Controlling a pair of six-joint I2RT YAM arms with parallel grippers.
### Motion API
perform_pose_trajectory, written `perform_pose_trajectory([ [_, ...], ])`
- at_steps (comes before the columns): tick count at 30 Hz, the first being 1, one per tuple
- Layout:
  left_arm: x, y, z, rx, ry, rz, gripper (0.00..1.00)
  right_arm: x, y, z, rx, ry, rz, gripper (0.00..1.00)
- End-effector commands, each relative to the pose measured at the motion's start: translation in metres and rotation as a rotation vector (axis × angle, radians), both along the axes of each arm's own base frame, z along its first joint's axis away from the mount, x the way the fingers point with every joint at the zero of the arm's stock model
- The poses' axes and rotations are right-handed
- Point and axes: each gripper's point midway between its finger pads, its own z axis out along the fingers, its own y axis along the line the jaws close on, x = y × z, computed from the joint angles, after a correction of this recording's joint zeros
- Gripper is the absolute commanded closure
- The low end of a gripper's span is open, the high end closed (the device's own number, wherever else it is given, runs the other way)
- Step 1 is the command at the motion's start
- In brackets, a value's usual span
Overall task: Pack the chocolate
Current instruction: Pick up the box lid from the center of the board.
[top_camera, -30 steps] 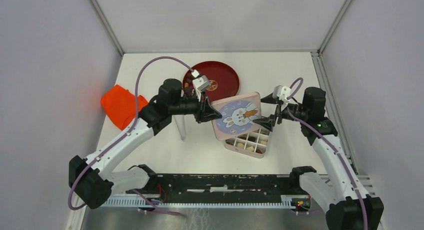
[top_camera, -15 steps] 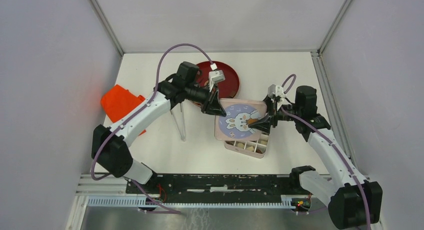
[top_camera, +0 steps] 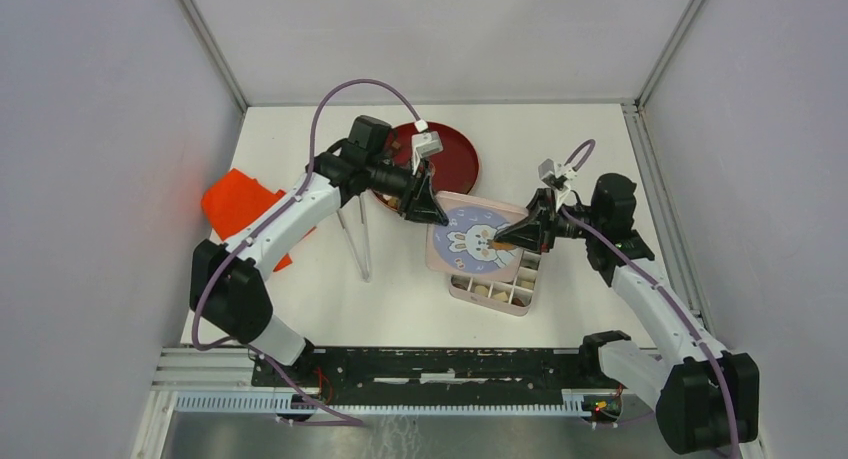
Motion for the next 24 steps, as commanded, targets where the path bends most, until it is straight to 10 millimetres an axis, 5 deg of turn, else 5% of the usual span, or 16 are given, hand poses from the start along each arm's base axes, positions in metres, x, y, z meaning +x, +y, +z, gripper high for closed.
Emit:
perform_pose_trajectory([
  [1,0.045,0.012,0.02,0.013,-0.086,0.263,0.5,-0.008,-0.003,0.022,0.062,-0.051,0.001,1.0],
  [6,0.072,0.051,0.066,-0.008,-0.206,0.581,0.33,-0.007,-0.01,0.019,0.065,0.036,-0.046,1.0],
  [8,0.066,0.068,0.088,-0.04,-0.269,0.671,0.24,-0.01,-0.011,0.013,0.06,0.077,-0.053,1.0],
  [12,0.052,0.098,0.1,-0.07,-0.286,0.841,0.03,-0.018,-0.014,0.008,0.061,0.138,-0.067,1.0],
  [24,-0.007,0.124,0.098,-0.192,-0.159,0.936,0.0,-0.016,-0.02,-0.012,0.106,0.31,-0.14,1.0],
])
